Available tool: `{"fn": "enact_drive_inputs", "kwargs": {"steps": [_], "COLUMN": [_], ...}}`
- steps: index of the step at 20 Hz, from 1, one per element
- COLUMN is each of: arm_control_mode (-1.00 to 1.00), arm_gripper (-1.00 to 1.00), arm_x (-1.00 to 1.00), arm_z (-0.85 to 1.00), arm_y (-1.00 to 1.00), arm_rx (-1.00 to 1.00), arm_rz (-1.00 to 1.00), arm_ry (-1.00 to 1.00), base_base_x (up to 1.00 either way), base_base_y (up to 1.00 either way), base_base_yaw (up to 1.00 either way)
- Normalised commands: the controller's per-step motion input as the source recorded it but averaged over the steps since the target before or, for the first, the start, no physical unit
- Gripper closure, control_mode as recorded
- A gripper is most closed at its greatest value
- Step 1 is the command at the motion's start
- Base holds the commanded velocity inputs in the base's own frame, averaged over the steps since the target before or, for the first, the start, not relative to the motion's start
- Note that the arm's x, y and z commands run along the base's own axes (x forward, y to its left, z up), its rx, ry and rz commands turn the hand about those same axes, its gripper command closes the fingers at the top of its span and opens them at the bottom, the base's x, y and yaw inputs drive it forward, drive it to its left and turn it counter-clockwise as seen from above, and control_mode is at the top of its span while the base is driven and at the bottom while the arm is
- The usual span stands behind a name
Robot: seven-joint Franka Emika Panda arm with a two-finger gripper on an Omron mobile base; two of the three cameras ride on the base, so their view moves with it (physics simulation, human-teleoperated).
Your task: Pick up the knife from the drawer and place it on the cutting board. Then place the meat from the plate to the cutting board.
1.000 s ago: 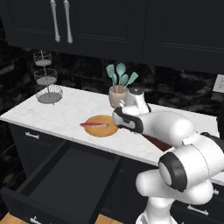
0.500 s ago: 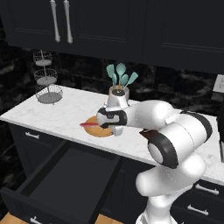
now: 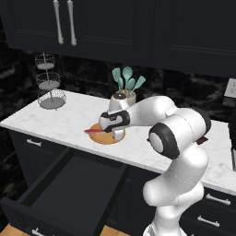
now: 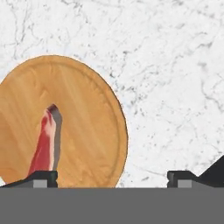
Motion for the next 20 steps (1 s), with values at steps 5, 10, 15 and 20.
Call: {"fn": "enact_drive_inputs", "kwargs": {"steps": [5, 10, 15, 20], "arm_control_mode": [-1.0, -1.0, -1.0, -1.0], "arm_gripper": [-1.0, -1.0, -1.0, -1.0], "arm_x": [0.51, 0.48, 0.34, 0.24], "arm_z": [-0.25, -0.33, -0.33, -0.38], "arm_y": [0.07, 0.04, 0.08, 0.05], "arm_rx": [0.0, 0.0, 0.0, 0.0], "arm_rz": [-0.12, -0.08, -0.05, -0.04], "arm_ry": [0.0, 0.0, 0.02, 0.07], "base_base_x": [0.0, 0.0, 0.0, 0.0], "base_base_y": [0.0, 0.0, 0.0, 0.0], "base_base_yaw": [0.0, 0.0, 0.0, 0.0]}}
